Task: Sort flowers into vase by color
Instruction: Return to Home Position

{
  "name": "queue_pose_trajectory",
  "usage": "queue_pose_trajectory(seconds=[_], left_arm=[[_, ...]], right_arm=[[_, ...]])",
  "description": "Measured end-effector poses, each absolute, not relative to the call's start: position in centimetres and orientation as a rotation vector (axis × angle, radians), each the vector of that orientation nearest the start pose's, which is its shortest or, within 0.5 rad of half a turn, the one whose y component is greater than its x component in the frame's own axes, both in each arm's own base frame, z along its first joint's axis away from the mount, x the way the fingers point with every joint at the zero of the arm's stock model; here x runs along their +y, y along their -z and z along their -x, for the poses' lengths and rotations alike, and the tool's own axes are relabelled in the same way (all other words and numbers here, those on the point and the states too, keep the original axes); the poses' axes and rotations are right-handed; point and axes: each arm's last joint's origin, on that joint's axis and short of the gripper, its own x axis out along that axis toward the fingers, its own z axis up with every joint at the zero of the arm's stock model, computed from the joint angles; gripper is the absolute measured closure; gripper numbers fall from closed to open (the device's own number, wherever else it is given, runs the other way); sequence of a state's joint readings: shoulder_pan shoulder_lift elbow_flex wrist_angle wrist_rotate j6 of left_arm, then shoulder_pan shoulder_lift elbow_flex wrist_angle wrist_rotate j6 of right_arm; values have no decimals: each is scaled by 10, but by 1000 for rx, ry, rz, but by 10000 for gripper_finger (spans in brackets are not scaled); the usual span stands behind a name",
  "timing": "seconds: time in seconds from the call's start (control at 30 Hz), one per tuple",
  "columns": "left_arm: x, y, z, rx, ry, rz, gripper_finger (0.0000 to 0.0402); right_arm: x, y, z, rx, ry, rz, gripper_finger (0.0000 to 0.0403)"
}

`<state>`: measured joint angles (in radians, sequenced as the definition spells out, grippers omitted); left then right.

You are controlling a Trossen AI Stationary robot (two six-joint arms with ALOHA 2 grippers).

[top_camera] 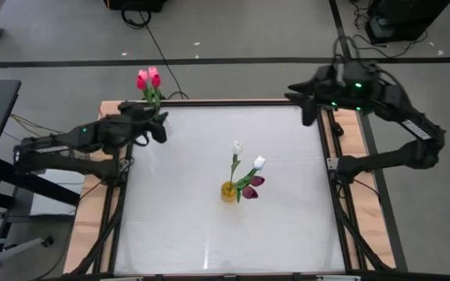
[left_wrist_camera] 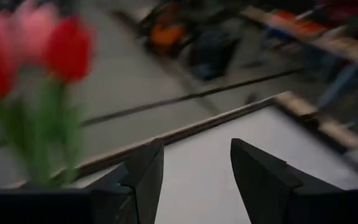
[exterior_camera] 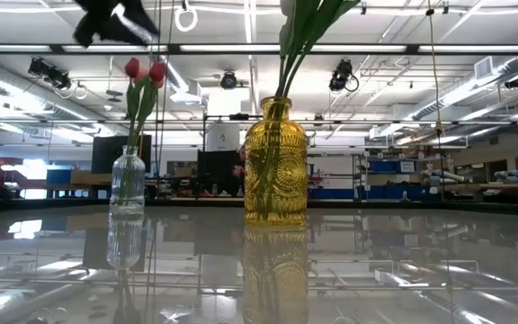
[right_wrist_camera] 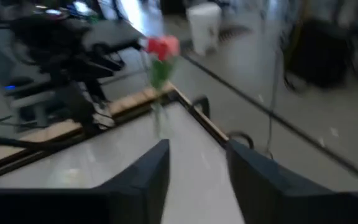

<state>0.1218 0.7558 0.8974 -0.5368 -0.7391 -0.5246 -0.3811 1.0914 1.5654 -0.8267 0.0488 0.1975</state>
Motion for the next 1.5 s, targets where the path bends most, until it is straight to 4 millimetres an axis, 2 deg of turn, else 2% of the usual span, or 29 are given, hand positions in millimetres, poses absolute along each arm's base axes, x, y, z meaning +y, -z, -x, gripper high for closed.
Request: queue_pose_trajectory(seconds=[0.1,0.23,0.3,0.4,0.53,0.6,0.73,0.87,1.13,1.27,1.4,1.5], left_arm=[[25,-363,-149,46,-786,264,216],[15,-386,-153,-77,-612,82,251],[14,-386,-153,-67,-563,62,275],[11,-380,-155,-13,-443,56,316],[7,-373,-161,-1,-237,49,382],[8,-362,-165,37,-190,41,394],[11,-338,-171,119,-203,47,397],[18,-326,-167,131,-239,57,399],[27,-301,-135,91,-201,95,400],[25,-279,-126,88,-166,117,400],[24,-249,-124,102,-97,182,401],[23,-235,-122,48,-84,193,401]], right_arm=[[-55,-479,-155,250,394,-162,276],[-41,-495,-137,136,328,-29,377],[-35,-500,-127,90,307,19,391],[-30,-500,-114,45,291,26,384],[-25,-471,-111,-28,209,32,395],[-22,-451,-112,-80,138,38,396],[-23,-417,-113,-163,187,75,393],[-26,-387,-113,-120,278,128,394],[-16,-359,-85,-187,136,49,395],[-16,-334,-88,-132,107,-40,398],[-17,-313,-98,-98,87,-60,400],[-18,-297,-105,-88,74,-69,400]])
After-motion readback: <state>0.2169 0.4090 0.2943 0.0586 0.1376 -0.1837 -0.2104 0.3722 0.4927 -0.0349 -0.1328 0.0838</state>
